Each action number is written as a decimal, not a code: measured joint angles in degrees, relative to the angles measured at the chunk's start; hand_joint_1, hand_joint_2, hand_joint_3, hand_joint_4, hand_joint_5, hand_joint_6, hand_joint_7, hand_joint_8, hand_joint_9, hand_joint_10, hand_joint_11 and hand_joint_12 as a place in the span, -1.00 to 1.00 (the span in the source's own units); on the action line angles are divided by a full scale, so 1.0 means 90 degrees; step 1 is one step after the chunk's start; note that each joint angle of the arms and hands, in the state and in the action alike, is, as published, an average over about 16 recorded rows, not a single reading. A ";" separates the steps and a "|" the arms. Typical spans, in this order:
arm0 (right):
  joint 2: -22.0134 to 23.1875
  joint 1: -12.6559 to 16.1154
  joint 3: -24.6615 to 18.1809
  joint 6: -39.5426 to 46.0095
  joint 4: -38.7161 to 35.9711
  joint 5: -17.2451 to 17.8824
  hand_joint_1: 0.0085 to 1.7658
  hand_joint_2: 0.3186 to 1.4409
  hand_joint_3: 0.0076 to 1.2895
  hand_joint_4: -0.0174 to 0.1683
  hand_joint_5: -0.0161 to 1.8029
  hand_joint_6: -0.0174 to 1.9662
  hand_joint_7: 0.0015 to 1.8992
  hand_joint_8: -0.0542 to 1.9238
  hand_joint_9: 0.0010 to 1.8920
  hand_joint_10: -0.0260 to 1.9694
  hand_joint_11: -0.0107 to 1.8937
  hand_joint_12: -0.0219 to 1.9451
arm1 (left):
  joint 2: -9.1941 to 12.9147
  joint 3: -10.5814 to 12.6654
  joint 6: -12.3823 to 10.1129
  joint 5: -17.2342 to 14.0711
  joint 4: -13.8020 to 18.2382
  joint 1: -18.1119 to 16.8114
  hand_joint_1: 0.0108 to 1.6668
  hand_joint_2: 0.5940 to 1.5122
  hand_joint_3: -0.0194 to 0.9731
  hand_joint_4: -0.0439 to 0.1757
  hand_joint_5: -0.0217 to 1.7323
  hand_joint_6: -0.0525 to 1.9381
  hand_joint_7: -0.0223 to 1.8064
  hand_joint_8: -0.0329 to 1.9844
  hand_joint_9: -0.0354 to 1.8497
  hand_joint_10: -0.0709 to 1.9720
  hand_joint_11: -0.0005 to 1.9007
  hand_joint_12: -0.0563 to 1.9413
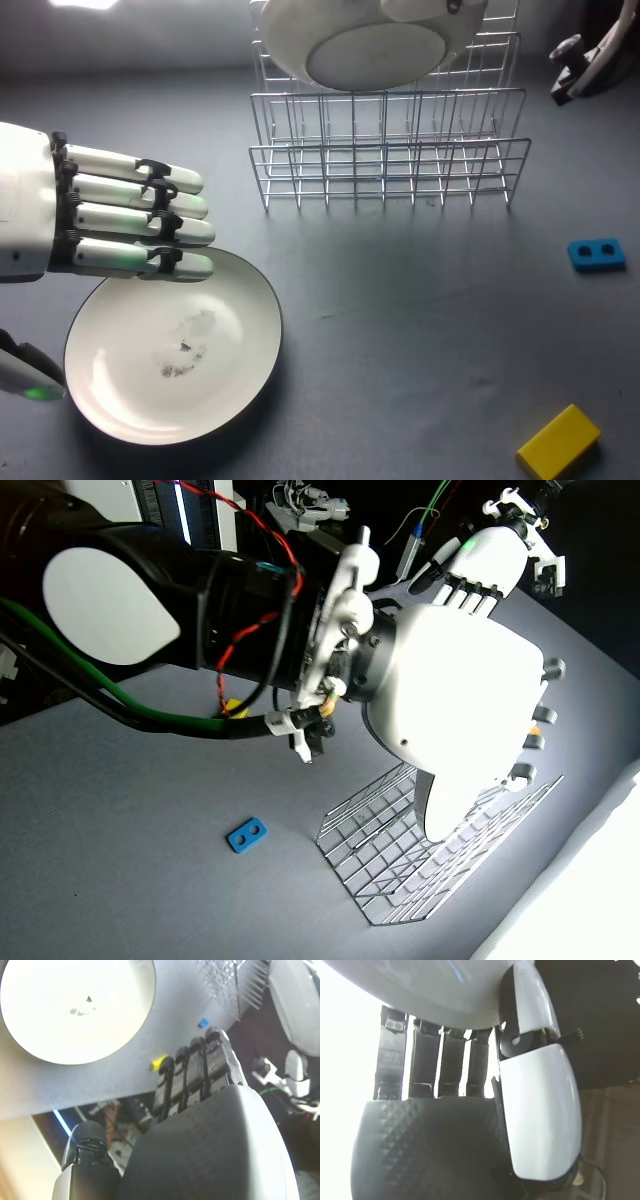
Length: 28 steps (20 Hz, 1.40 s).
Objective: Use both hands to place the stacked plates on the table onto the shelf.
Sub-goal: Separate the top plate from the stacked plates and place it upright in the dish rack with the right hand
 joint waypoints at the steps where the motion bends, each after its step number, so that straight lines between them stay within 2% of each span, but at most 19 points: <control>1: -0.0043 -0.0014 0.0058 -0.0028 0.0065 -0.0060 0.36 0.27 -1.00 -0.68 0.04 0.00 0.12 -0.08 0.27 -0.96 -0.21 0.06 | 0.0000 -0.0003 0.0000 -0.0010 0.0037 -0.0005 -0.99 0.27 -0.98 -0.59 -0.90 -0.93 -0.94 -0.97 -0.94 -0.93 -0.98 -0.93; 7: -0.0300 -0.0173 0.0399 -0.0173 0.0274 -0.0286 0.36 0.28 -1.00 -0.69 0.04 0.00 0.12 -0.07 0.27 -0.96 -0.21 0.04 | 0.0000 0.0004 -0.0001 -0.0040 0.0258 -0.0004 -0.99 0.27 -0.98 -0.59 -0.90 -0.93 -0.95 -0.97 -0.94 -0.93 -0.98 -0.93; 12: -0.0464 -0.0394 0.0621 -0.0319 0.0280 -0.0279 0.36 0.30 -1.00 -0.70 0.04 0.00 0.10 -0.07 0.26 -0.96 -0.22 0.03 | 0.0000 0.0040 -0.0001 -0.0021 0.0415 0.0072 -0.99 0.27 -0.98 -0.59 -0.90 -0.93 -0.95 -0.97 -0.94 -0.93 -0.98 -0.93; 14: -0.0515 -0.0484 0.0689 -0.0375 0.0279 -0.0253 0.35 0.32 -1.00 -0.72 0.02 -0.02 0.08 -0.15 0.24 -0.96 -0.23 0.02 | 0.0000 0.0061 -0.0001 -0.0007 0.0440 0.0109 -0.99 0.27 -0.98 -0.59 -0.89 -0.93 -0.94 -0.97 -0.94 -0.93 -0.98 -0.93; 22: -0.0632 -0.0727 0.0843 -0.0521 0.0290 -0.0116 0.31 0.39 -1.00 -0.83 -0.08 -0.48 -0.03 -0.59 0.05 -0.96 -0.41 0.03 | 0.0000 0.0120 0.0000 0.0019 0.0424 0.0185 -0.99 0.27 -0.98 -0.59 -0.87 -0.93 -0.92 -0.97 -0.93 -0.93 -0.98 -0.93; 28: -0.0557 -0.0714 0.0748 -0.0575 0.0237 0.0014 0.27 0.41 -1.00 -0.88 -0.17 -0.84 -0.15 -0.91 -0.14 -0.96 -0.62 0.08 | -0.0001 0.0141 -0.0001 0.0068 0.0395 0.0241 -0.99 0.27 -0.98 -0.59 -0.86 -0.93 -0.92 -0.97 -0.93 -0.93 -0.98 -0.93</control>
